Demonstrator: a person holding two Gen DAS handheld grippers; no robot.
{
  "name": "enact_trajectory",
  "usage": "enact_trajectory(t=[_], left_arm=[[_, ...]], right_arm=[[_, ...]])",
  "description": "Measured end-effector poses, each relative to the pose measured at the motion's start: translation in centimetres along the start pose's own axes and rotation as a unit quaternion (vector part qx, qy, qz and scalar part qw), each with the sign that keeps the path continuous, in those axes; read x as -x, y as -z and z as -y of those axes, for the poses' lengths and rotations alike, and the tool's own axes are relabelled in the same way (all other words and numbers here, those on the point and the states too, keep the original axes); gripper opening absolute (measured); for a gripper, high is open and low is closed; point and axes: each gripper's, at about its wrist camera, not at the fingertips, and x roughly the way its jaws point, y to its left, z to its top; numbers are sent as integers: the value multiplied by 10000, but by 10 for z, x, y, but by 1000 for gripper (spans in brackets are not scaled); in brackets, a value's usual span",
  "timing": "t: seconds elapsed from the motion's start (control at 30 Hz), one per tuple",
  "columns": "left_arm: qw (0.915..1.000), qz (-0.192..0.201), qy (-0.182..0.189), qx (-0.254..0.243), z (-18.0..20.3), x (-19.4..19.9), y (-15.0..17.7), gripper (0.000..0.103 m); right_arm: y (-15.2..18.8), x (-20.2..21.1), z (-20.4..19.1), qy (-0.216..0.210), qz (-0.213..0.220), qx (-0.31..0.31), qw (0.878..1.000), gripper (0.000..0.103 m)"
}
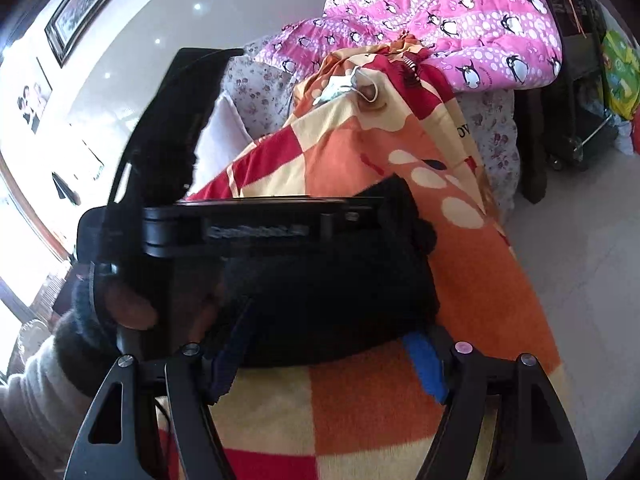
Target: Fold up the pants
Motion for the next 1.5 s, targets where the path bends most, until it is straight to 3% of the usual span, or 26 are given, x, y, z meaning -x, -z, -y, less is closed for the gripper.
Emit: enact_trajectory(t=[0.03,0.13,0.23,0.4,0.5,0.7,0.83,0.87,0.93,0.97,1.07,1.13,1.2,1.23,1.27,1.3,1.37,1.4,1.43,1.5], left_arm=[[10000,-10,55,61,-3,0,0,91],[9998,-20,34,179,-13,8,0,91],[9993,169,-231,226,-31,39,10,91],[9931,637,-674,721,-86,121,42,91],[9826,953,-1085,1168,-125,175,75,91],[9617,1260,-1521,1899,-178,237,143,91],[9574,1042,-1647,2130,-189,228,174,91],[9574,946,-1576,2227,-190,221,181,91],[9590,790,-1482,2285,-187,207,188,91],[9589,730,-1472,2313,-185,201,191,91],[9595,584,-1299,2429,-180,185,190,91],[9573,571,-1240,2549,-178,175,187,91],[9564,515,-1201,2614,-172,162,185,91],[9570,470,-1220,2590,-168,155,183,91],[9566,521,-1370,2520,-162,150,181,91],[9571,584,-1428,2451,-158,149,180,88],[9640,624,-1351,2203,-149,145,174,56],[9683,647,-1222,2081,-145,145,170,28],[9708,624,-1173,1996,-142,149,164,9],[9718,646,-1190,1929,-142,159,158,9]], right_arm=[[-1,-2,1,26,19,-11,10000,63],[-6,-10,8,224,8,-145,9996,19],[-11,-2,3,62,145,-189,9997,12],[-21,14,-61,-232,217,561,9979,11],[-21,9,-113,-546,90,1112,9923,11],[8,-61,-195,-1080,-619,1688,9778,12],[41,-120,-218,-1056,-1544,1774,9662,36],[43,-110,-222,-1214,-1523,1840,9634,38],[35,-87,-217,-1691,-1518,1672,9594,60],[31,-76,-213,-1676,-1389,1632,9623,66],[13,-43,-190,-1119,-806,1676,9762,67],[4,-47,-173,-717,-727,1605,9817,66],[5,-63,-154,-233,-822,1560,9841,55],[7,-72,-146,-79,-877,1495,9848,43],[7,-81,-139,27,-932,1425,9854,41],[9,-86,-132,-36,-947,1320,9867,41],[9,-86,-129,-114,-916,1220,9882,41],[8,-84,-132,-91,-929,1278,9874,41],[7,-81,-136,-54,-917,1358,9865,40],[4,-73,-148,-43,-819,1507,9852,40]])
